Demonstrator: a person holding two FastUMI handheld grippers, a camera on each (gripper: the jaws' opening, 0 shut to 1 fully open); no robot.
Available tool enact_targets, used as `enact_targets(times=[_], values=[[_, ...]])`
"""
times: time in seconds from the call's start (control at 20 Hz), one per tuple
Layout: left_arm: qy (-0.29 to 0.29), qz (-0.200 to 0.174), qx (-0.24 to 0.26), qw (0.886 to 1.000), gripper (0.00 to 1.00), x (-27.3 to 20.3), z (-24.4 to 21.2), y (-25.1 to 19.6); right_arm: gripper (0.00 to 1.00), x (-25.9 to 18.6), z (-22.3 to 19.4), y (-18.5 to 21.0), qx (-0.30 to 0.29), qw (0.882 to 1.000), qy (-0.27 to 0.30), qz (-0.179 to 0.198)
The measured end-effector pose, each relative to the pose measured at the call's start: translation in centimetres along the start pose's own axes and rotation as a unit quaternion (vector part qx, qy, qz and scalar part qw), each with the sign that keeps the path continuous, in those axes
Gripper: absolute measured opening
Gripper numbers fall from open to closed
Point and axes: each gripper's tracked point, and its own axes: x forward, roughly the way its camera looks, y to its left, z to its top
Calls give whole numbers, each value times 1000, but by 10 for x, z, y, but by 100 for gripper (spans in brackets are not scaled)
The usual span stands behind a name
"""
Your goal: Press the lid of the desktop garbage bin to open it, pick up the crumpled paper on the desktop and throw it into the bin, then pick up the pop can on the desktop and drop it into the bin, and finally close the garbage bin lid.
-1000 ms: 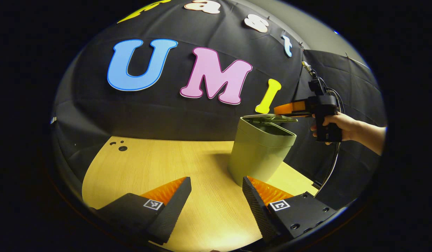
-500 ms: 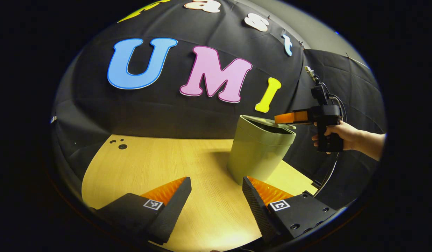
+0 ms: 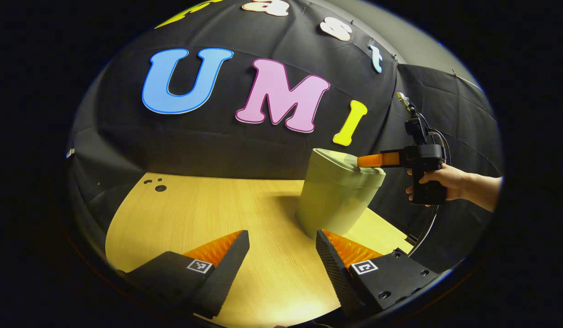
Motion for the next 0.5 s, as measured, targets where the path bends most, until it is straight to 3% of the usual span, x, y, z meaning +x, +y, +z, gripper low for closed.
enact_targets(times=[0.5], values=[[-2, 2, -13, 1000, 95, -2, -4, 0, 98, -3, -2, 2, -3, 1000, -15, 18]])
